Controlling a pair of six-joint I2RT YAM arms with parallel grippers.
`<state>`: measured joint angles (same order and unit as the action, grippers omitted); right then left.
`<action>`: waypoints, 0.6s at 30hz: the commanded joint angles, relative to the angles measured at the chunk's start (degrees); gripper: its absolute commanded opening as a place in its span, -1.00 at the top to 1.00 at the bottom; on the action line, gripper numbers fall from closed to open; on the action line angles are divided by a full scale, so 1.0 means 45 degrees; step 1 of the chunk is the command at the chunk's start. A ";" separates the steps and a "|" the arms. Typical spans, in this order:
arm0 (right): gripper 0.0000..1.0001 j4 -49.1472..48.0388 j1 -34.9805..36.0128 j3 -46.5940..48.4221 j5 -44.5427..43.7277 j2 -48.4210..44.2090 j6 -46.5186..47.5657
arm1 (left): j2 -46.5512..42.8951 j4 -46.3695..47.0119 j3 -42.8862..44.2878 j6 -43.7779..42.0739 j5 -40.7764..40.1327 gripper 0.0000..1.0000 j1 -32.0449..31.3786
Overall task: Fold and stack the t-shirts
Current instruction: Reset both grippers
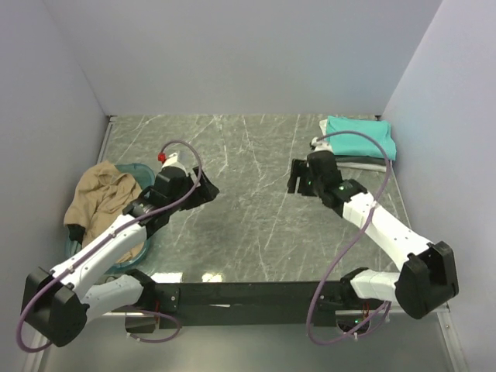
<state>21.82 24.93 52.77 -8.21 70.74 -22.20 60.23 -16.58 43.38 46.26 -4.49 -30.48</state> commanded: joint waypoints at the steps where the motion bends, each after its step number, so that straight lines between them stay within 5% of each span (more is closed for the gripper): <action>1: -0.55 -0.1780 0.0650 -0.0847 0.1373 -0.0525 -0.1373 | -0.0648 0.0033 -0.0302 0.0422 -0.1049 -0.70 -0.0102; 7: -0.56 -0.2213 0.2075 -0.1668 0.1004 -0.0486 -0.1962 | -0.1625 -0.0748 -0.0673 0.0657 -0.1949 -0.70 -0.0121; 18: -0.56 -0.2505 0.2351 -0.1493 0.0691 -0.0232 -0.1767 | -0.2837 -0.1198 -0.0968 0.0657 -0.2400 -0.68 -0.0121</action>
<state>13.58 35.03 45.19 -3.68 69.69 -29.56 48.34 -21.87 39.31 49.01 -13.89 -30.79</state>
